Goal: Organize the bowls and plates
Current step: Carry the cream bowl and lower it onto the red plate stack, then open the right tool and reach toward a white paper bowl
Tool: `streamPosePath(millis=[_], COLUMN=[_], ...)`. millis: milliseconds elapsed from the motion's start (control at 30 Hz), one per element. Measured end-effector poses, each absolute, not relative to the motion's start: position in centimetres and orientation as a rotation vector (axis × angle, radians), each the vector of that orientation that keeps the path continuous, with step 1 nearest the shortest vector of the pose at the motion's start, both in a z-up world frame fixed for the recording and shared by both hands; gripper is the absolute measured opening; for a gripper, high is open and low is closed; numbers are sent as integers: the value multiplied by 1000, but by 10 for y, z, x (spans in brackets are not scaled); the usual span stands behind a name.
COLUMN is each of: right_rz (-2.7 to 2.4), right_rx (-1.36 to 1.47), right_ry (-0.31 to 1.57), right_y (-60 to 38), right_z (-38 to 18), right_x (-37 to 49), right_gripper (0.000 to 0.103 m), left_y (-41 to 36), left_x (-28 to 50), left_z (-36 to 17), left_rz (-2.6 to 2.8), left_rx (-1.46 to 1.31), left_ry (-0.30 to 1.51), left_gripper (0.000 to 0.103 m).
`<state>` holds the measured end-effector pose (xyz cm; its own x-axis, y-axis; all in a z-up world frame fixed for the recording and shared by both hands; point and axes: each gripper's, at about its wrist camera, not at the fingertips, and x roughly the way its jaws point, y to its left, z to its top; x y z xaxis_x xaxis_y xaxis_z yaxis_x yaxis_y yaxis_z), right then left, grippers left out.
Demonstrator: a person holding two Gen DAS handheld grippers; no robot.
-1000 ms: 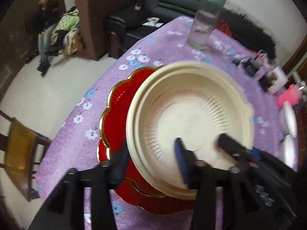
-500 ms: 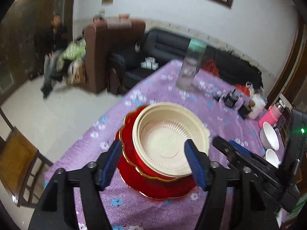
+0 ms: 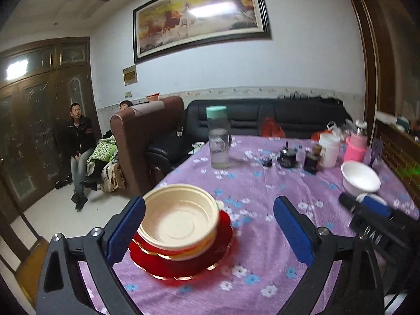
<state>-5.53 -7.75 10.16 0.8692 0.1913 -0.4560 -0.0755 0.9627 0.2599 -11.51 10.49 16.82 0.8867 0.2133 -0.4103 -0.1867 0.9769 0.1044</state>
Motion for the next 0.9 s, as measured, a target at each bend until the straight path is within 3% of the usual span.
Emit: streamPosePath(millis=[900], right_rz=[-5], right_rx=[205], right_ry=[405], right_y=[-105], right_z=[69], right_x=[-61], right_gripper=[67], left_y=[61], left_x=[-91], left_z=[120], left_rz=[101], left_rx=[89], left_ry=[617], left_gripper=[98])
